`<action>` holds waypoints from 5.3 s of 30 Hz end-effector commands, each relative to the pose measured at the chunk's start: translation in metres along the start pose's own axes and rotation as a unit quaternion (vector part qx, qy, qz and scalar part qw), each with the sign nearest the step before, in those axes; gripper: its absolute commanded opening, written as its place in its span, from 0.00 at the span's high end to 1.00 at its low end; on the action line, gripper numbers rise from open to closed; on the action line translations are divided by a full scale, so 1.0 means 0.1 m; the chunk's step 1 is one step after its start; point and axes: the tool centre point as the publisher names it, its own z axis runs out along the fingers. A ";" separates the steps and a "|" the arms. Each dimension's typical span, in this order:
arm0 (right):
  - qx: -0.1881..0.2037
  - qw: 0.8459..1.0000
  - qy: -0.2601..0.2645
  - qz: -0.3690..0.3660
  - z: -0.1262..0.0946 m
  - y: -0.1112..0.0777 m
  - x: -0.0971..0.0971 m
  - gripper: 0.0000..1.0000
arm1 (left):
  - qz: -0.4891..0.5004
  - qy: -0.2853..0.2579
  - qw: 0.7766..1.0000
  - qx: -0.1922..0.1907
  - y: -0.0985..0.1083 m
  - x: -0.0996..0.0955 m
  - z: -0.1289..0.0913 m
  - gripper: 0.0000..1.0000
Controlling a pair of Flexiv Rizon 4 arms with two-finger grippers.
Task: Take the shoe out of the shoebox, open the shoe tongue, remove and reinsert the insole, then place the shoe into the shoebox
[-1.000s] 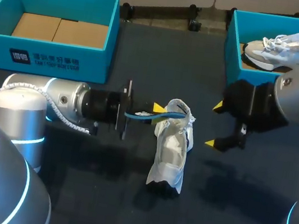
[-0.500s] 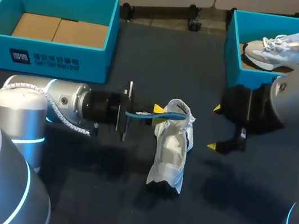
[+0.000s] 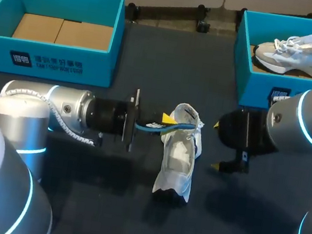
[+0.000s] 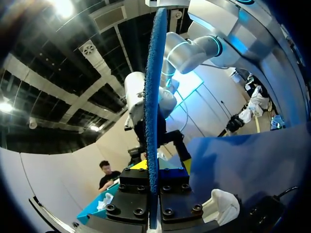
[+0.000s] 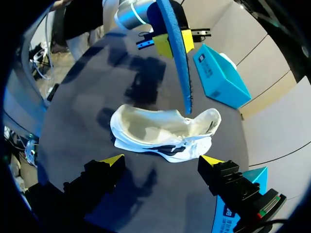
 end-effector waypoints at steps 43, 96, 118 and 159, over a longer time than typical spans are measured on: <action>0.018 1.000 0.005 0.002 0.27 -0.17 0.02 0.00 | -0.027 0.020 0.999 -0.024 0.08 0.40 0.01 1.00; 0.014 1.000 0.014 0.005 0.27 -0.30 0.05 0.00 | -0.017 0.061 0.996 -0.066 0.57 0.80 0.13 1.00; 0.014 1.000 0.014 0.005 0.27 -0.30 0.05 0.00 | 0.011 0.078 0.993 -0.086 0.90 0.76 0.04 1.00; 0.014 1.000 0.014 0.005 0.27 -0.30 0.05 0.00 | 0.025 0.082 0.992 -0.092 0.98 0.66 0.05 0.67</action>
